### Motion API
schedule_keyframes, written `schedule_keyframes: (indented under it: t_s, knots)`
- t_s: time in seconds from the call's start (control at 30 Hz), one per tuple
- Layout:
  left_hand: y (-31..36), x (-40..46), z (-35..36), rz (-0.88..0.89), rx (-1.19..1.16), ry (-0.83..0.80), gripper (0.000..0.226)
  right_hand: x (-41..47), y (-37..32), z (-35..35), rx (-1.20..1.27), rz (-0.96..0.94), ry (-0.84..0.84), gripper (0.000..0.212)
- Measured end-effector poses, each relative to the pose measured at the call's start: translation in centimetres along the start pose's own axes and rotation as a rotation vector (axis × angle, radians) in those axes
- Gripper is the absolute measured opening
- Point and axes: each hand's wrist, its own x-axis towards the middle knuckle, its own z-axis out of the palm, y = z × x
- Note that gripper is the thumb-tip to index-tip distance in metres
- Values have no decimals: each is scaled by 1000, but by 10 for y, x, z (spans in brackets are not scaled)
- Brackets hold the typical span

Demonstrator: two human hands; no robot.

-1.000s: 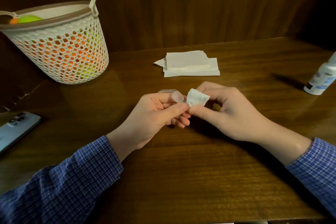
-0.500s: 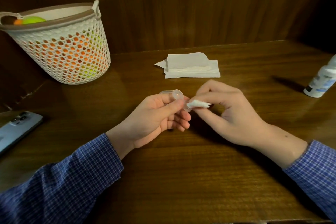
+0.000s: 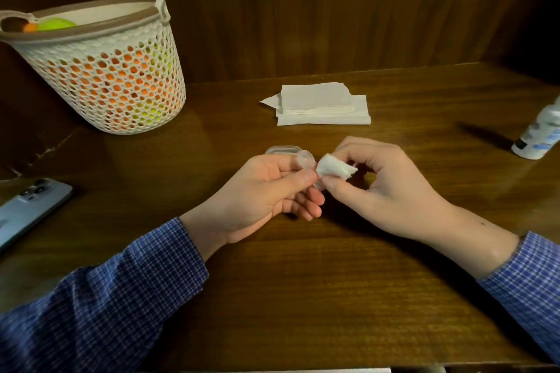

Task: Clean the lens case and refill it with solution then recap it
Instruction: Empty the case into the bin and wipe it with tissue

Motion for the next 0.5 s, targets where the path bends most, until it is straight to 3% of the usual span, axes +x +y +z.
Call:
schedule_keyframes:
  t_s: [0.1, 0.3, 0.5]
  knots:
    - [1, 0, 0, -4, 11, 0, 27, 0, 1, 1, -8, 18, -45, 13]
    - [1, 1, -1, -25, -43, 37, 25, 0, 2, -4, 69, 84, 34, 5]
    - [1, 2, -3, -43, -90, 21, 26, 0, 4, -2, 30, -1, 78, 6]
